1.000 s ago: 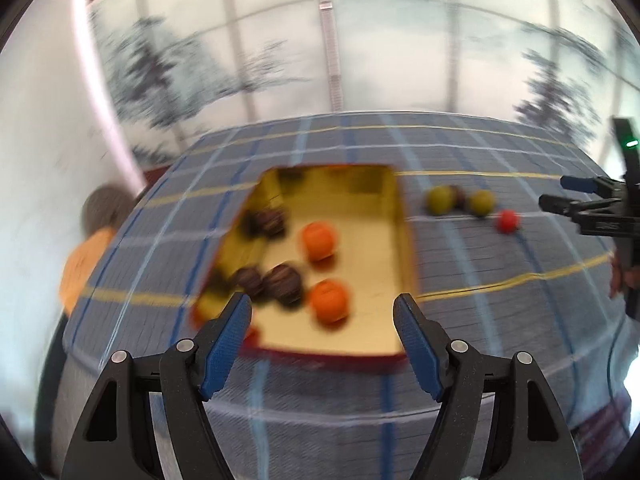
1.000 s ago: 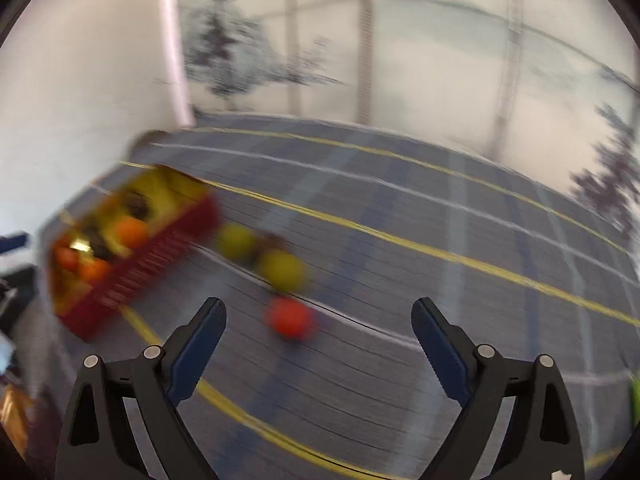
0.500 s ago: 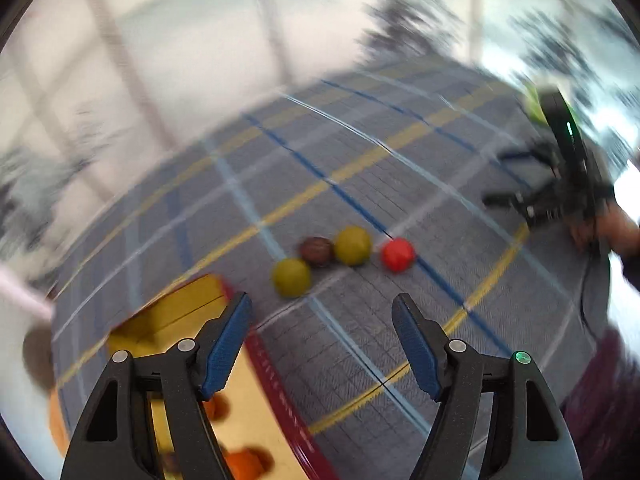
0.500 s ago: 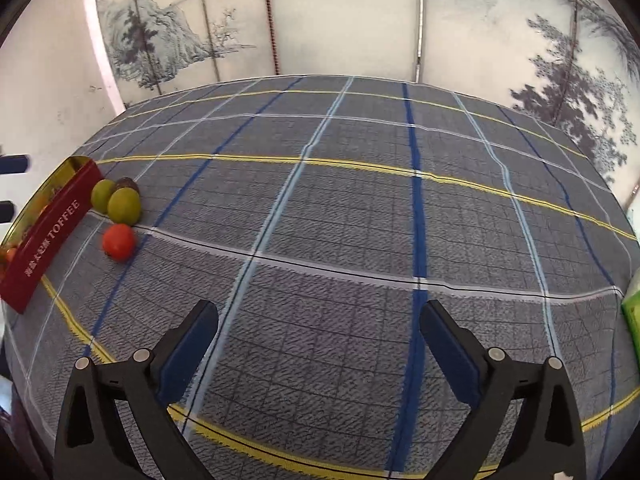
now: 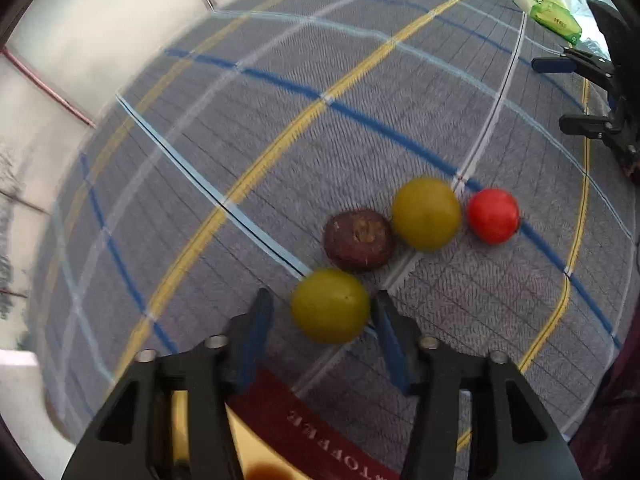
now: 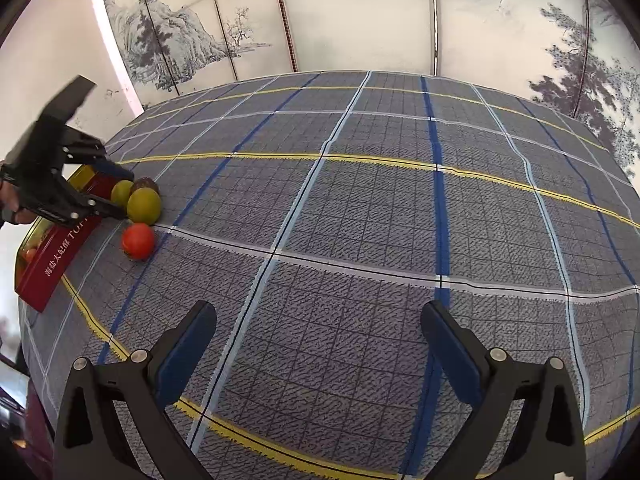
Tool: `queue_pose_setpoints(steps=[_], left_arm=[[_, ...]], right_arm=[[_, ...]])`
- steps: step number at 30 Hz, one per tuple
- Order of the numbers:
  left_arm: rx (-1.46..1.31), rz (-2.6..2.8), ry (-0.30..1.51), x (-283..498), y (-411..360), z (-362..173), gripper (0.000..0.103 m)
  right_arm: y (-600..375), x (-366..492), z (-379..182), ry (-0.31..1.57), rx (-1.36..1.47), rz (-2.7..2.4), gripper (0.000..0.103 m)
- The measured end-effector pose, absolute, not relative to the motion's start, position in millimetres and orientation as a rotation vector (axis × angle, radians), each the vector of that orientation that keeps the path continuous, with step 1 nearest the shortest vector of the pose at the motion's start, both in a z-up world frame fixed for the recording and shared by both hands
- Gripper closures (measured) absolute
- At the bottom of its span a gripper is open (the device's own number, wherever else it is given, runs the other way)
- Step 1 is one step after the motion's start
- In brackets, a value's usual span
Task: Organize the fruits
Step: 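Grasp a green-yellow round fruit on the cloth with the left tool, then carry the green-yellow fruit toward the tin with the left tool while the right tool grasps a red fruit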
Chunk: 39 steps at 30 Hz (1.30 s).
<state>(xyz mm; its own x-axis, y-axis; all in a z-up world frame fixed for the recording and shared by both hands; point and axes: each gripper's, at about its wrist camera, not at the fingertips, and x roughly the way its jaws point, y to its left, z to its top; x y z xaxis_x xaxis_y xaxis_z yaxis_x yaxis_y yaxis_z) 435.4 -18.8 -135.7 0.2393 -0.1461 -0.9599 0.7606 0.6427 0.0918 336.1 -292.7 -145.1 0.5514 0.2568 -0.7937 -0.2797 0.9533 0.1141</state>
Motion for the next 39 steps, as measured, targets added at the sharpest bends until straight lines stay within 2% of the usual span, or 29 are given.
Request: queue_pose_setpoints(steps=[3,7,12,18,19,21,23,26,29,32,35,37,39], left_arm=[[0.534,-0.607,1.228,439.0,-11.3,-135.9,0.067],[0.329,-0.484,1.158,413.9,0.4,-111.1,0.067],[0.095,-0.337,1.027,340.7,18.9,-78.7,0.066],[-0.017,-0.234,1.010,273.4,25.1,-78.3,0.066],[-0.039,-0.220,1.008,264.2,27.8,-77.2,0.066],[-0.069,-0.200,0.995,250.6,31.7,-71.4,0.066],[-0.075,-0.191,0.978,240.1,34.2,-64.3,0.066],[-0.057,-0.163,0.931,224.5,38.3,-51.7,0.066],[-0.059,-0.150,0.912,215.9,43.7,-43.9,0.066],[-0.060,-0.133,0.901,209.8,48.4,-40.7,0.066],[-0.069,-0.129,0.901,205.1,52.8,-40.1,0.066],[-0.083,-0.125,0.900,204.2,56.5,-39.8,0.066],[-0.094,-0.120,0.897,203.7,59.1,-39.6,0.066]], right_arm=[[-292.4,337.5,-146.5,0.945,-0.027,0.317,0.002],[-292.3,339.5,-148.3,0.956,-0.031,0.311,0.002],[-290.7,340.1,-148.9,0.959,-0.039,0.303,0.001],[-288.4,334.5,-143.3,0.917,-0.047,0.284,0.003],[-285.7,331.8,-139.4,0.904,-0.024,0.323,0.006],[-270.7,327.4,-130.8,0.897,0.019,0.414,0.019],[-245.7,323.6,-125.0,0.883,-0.021,0.471,0.019],[-202.3,323.5,-124.5,0.875,-0.098,0.557,0.030],[-169.6,332.7,-131.0,0.891,-0.143,0.603,0.035],[-151.7,343.4,-138.4,0.900,-0.176,0.599,0.044],[-143.0,348.1,-142.3,0.907,-0.186,0.599,0.046],[-137.7,350.8,-145.2,0.914,-0.194,0.599,0.054],[-133.1,353.2,-152.7,0.938,-0.222,0.593,0.073]])
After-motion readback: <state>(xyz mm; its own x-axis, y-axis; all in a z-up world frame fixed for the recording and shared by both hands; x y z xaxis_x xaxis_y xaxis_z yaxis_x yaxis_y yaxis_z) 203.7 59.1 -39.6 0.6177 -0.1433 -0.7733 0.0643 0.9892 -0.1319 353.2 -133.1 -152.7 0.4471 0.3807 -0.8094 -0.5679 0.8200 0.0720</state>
